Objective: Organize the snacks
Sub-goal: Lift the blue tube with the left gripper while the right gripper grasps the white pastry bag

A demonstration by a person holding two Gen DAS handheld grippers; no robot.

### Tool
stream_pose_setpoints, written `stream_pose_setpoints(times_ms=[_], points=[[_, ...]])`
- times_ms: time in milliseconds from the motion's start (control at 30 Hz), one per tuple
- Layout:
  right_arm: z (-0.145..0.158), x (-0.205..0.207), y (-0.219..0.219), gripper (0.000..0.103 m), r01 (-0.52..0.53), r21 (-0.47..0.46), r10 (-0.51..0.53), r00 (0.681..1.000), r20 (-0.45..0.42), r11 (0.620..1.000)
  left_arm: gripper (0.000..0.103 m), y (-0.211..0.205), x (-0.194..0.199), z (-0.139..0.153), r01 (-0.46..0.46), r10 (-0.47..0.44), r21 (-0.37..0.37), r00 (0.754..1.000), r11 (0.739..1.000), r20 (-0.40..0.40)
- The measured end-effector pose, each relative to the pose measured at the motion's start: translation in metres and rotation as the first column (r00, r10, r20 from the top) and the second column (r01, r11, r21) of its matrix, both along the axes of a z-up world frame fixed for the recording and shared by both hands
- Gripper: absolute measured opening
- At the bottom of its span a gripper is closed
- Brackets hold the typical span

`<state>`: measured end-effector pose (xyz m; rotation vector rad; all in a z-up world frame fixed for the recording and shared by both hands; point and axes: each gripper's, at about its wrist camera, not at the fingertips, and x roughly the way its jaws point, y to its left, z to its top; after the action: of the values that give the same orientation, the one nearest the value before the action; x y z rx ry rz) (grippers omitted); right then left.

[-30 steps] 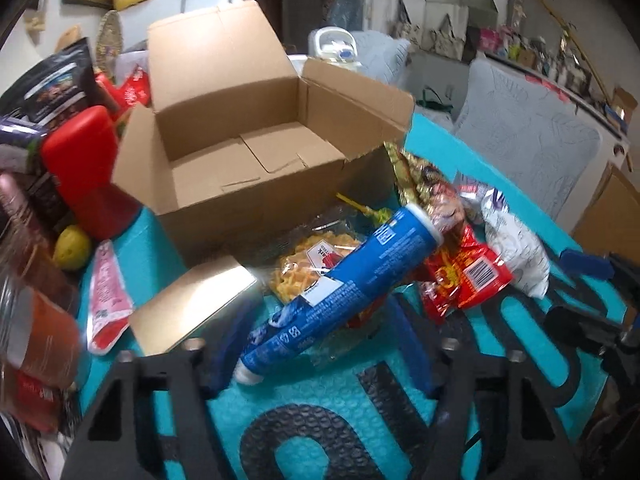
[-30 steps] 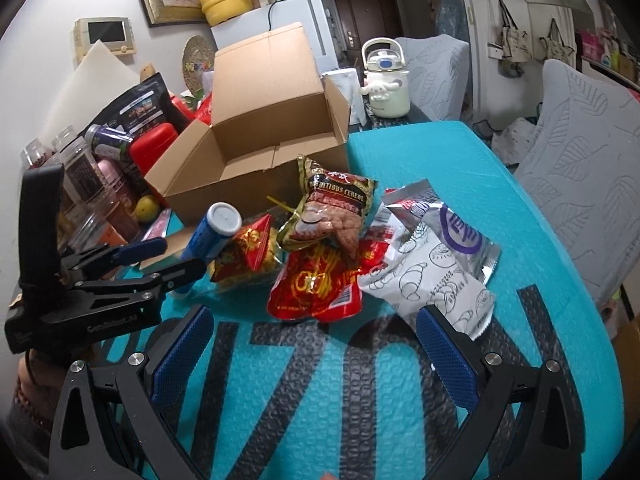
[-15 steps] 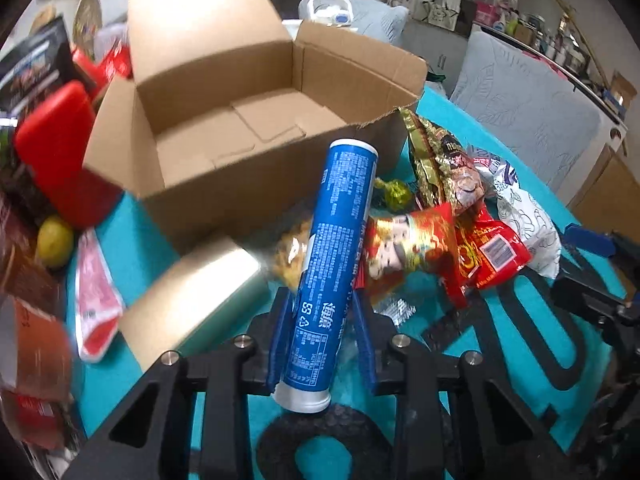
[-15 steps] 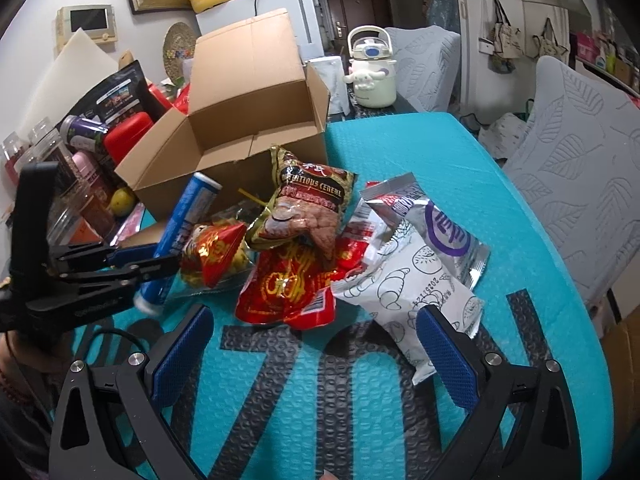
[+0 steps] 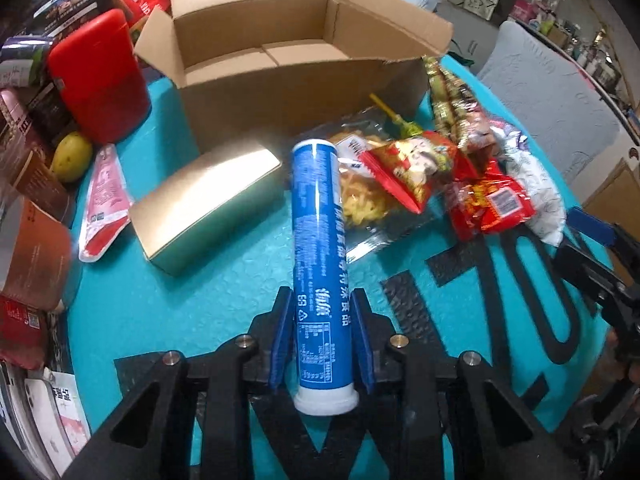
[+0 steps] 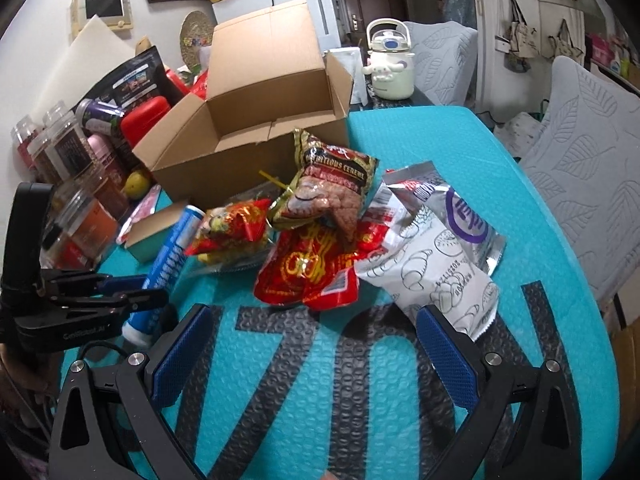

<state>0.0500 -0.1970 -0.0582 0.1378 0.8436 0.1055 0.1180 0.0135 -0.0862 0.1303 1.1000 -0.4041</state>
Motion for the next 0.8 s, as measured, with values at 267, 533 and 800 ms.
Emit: stream_pose_setpoints(times_ms=[267, 533, 800], points=[[-0.006, -0.005, -0.011, 0.103, 0.058, -0.040, -0.059, 0.998, -0.010, 0.997, 0.029, -0.013, 0.005, -0.018, -0.014, 0.008, 0.070, 0.997, 0.997, 0.075], [-0.001, -0.009, -0.027, 0.103, 0.139, -0.078, -0.137, 0.990, 0.030, 0.987, 0.028, -0.010, -0.015, 0.005, -0.020, 0.019, 0.012, 0.995, 1.000, 0.094], [0.001, -0.002, -0.039, 0.103, 0.135, -0.055, -0.132, 0.990, 0.053, 0.989, 0.028, -0.023, -0.029, 0.047, -0.007, 0.012, -0.036, 0.988, 0.999, 0.155]])
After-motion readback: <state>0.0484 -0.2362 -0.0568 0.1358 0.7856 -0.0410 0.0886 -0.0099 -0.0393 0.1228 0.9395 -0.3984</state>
